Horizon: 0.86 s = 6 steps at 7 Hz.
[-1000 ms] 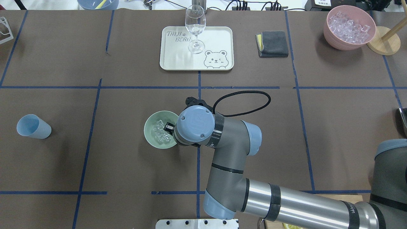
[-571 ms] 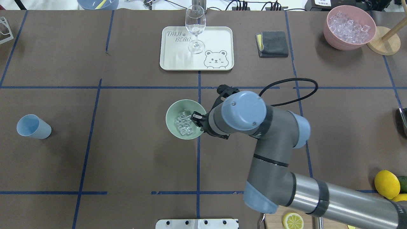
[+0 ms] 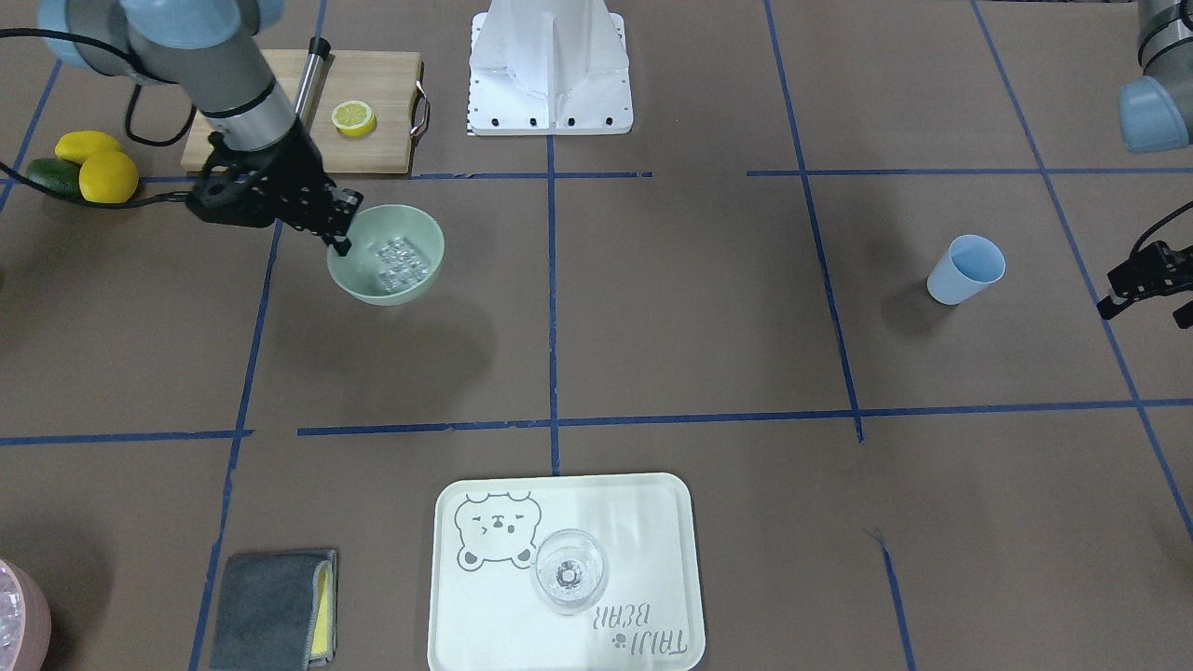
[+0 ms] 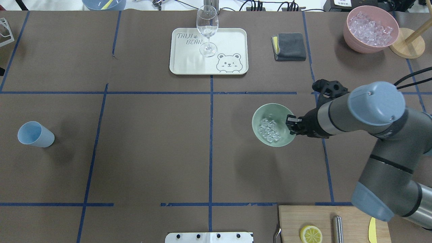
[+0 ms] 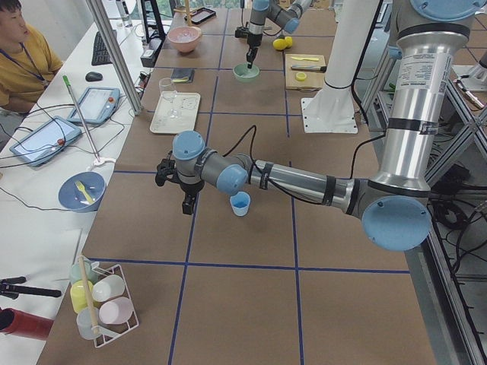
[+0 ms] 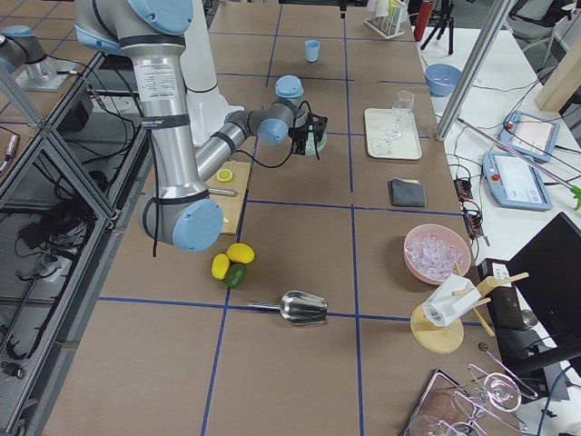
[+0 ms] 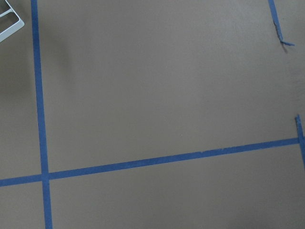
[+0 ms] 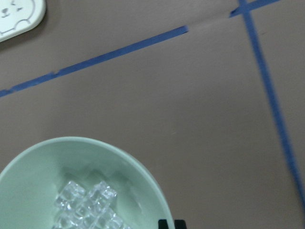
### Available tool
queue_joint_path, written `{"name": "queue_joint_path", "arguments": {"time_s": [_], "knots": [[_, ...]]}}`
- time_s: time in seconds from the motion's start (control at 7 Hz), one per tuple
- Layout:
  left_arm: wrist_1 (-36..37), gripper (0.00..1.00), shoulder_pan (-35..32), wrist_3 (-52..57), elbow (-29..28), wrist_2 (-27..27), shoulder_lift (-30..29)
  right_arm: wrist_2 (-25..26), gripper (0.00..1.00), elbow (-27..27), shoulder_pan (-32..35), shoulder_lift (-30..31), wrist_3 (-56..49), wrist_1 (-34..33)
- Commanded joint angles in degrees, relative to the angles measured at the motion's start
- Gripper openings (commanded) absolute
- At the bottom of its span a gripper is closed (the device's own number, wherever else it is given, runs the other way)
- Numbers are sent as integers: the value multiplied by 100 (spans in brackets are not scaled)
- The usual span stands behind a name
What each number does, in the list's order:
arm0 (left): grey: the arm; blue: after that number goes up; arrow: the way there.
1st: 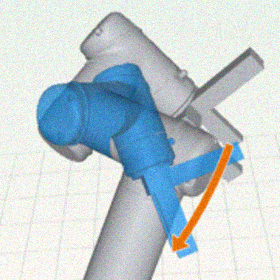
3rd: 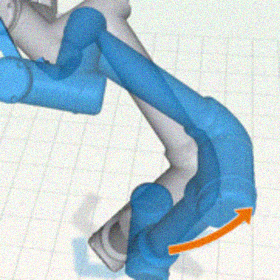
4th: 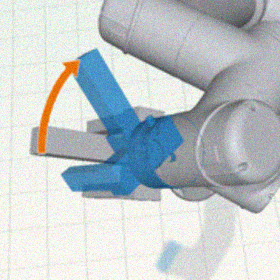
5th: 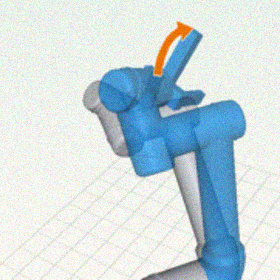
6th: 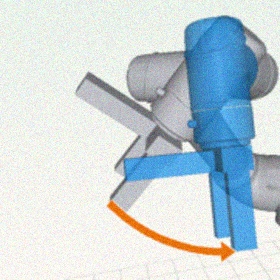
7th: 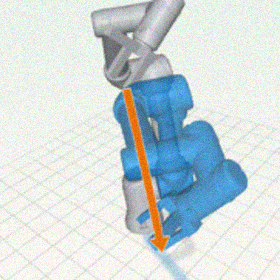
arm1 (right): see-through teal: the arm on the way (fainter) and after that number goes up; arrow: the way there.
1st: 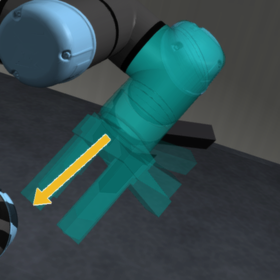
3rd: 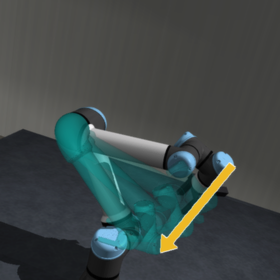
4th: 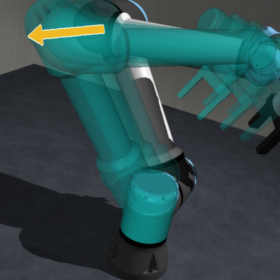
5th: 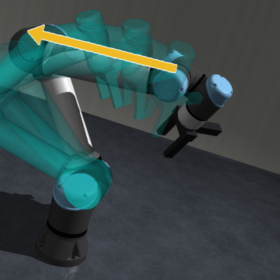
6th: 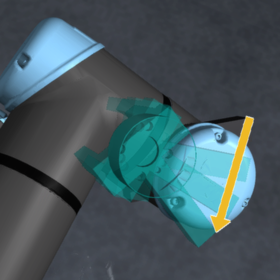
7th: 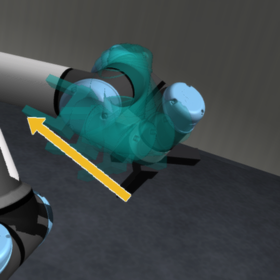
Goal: Pour ice into bowl
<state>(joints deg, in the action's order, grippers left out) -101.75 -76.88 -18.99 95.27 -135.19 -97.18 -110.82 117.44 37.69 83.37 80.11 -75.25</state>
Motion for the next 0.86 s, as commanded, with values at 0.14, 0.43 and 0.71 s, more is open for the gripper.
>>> {"name": "queue_joint_path", "arguments": {"time_s": [0.14,0.43,0.71], "knots": [[911,100,-380,1143,210,1,-56,-833,0,-700,1036,1513,-1638,1732],[912,100,-372,1152,176,19,-38,-1396,0,-1327,1336,1848,-1665,2732],[912,100,-372,1135,184,19,-38,-1442,0,-1539,1346,1894,-1656,2831]]}}
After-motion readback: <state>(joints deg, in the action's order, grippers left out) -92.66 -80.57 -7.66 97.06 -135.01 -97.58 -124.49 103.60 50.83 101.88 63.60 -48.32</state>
